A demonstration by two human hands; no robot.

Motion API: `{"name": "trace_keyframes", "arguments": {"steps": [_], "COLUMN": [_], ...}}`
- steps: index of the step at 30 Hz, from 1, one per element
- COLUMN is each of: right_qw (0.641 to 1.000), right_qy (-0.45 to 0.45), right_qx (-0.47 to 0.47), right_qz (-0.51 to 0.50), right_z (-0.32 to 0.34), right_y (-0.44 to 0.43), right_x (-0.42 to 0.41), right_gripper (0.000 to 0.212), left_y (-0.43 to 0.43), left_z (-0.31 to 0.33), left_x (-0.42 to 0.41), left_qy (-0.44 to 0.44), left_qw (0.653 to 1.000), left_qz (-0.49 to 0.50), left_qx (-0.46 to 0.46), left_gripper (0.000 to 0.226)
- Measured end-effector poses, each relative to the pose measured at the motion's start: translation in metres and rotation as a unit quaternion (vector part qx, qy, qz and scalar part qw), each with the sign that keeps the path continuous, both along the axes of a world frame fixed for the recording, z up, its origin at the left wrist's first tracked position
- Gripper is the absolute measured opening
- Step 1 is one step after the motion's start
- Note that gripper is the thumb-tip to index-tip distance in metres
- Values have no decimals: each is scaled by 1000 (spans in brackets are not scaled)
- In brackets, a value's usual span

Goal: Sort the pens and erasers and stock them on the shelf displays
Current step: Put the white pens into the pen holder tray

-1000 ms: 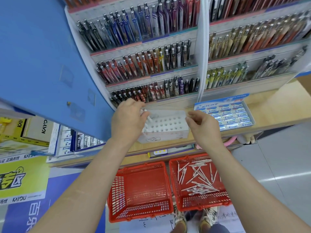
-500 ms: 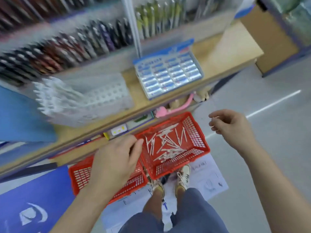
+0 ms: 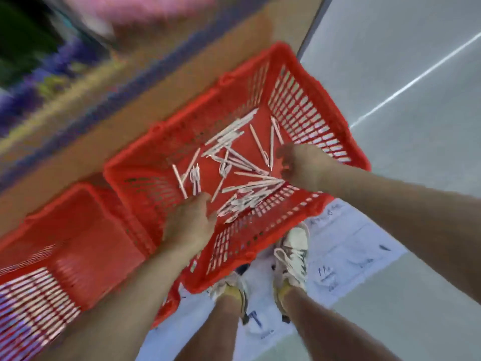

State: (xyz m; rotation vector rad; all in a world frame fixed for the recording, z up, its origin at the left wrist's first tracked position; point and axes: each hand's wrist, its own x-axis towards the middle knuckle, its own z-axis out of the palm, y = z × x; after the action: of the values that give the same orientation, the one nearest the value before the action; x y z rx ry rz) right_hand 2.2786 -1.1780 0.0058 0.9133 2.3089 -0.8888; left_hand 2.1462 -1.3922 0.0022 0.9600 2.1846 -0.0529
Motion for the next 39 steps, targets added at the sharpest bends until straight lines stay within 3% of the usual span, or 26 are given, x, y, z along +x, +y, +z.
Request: {"name": "trace_keyframes", "arguments": {"steps": [4,8,10,14,18,23,25,28,30,34,39], "right_qw": [997,993,993,989,989,984,945,782,721,673,652], "right_qy": [-26,-45,-41,-74,-110,-123,-94,-10,42,108,178], "right_qx": [43,66,69,90,14,-100,-198,-361,-390,-417,-471], "right_qz": [52,87,90,93,93,-80,-242,-508,-571,-601,-566], "right_z": [-103,-175,-195,-207,-212,-181,-164,-123,-90,-1,126], "right_y": [-11,-35,-42,-43,-54,-42,-39,-42,-46,-58,-62], "right_x": [-13,-26,-37,-53,-46,-40,-38,-37,-36,-37,-28], "right_gripper": [50,53,57,43,33,31,27,16,18,26,33], "left_y": [4,9,9,13,18,20,21,26,35,53,79], "left_z": [-116,-188,-205,-216,-210,-196,-176,-130,-86,19,157], "left_x": [-9,-37,-41,-27,-18,-17,-13,-4,3,21,28], "left_qy": [81,90,93,100,55,-104,-138,-182,-219,-312,-390], "left_qw": [996,980,971,975,979,957,942,918,894,847,815], "left_qz": [-27,165,211,194,196,260,294,338,372,400,386], "left_qx": [-36,-67,-70,-42,-22,73,86,102,125,157,185], "left_gripper": [70,95,100,80,66,23,17,12,17,16,24]}}
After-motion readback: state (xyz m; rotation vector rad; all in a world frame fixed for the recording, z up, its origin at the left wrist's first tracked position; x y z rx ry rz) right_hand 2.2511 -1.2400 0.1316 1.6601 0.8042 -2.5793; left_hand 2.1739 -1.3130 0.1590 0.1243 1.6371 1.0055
